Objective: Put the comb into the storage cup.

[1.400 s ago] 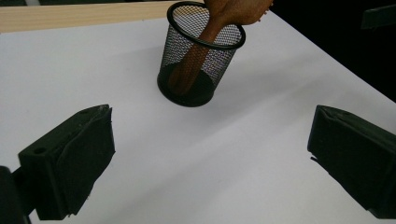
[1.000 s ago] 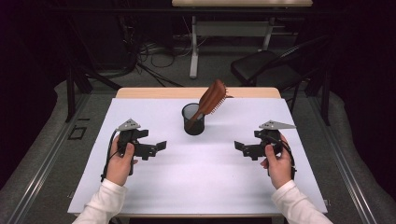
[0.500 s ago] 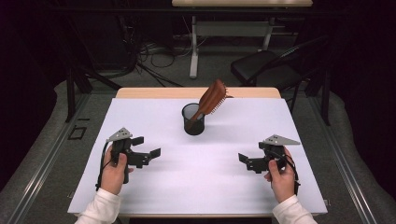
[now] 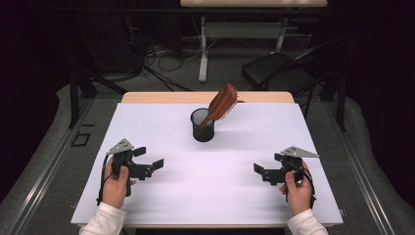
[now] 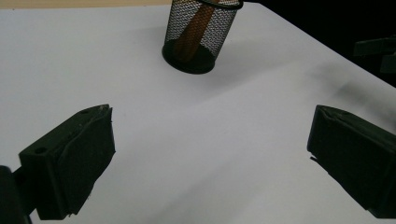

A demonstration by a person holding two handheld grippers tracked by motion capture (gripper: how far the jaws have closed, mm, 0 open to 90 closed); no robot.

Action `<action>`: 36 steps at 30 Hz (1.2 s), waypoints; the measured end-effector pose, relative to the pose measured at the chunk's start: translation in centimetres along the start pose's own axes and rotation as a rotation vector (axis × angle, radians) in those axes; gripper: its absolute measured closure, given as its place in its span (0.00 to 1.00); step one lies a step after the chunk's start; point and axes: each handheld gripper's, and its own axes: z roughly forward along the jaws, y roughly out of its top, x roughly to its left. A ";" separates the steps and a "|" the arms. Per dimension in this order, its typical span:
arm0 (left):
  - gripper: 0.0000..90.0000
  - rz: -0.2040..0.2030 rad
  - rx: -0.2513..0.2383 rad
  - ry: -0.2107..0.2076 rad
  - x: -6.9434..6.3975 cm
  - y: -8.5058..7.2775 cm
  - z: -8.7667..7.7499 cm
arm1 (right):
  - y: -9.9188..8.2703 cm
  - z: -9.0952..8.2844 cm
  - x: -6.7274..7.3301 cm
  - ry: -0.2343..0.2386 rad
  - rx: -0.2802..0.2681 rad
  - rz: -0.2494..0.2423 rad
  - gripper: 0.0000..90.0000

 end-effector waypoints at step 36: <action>0.01 -0.024 -0.015 0.045 1.5 -1.6 0.4 | -2.0 -0.3 -3.6 -0.083 -0.040 0.126 0.01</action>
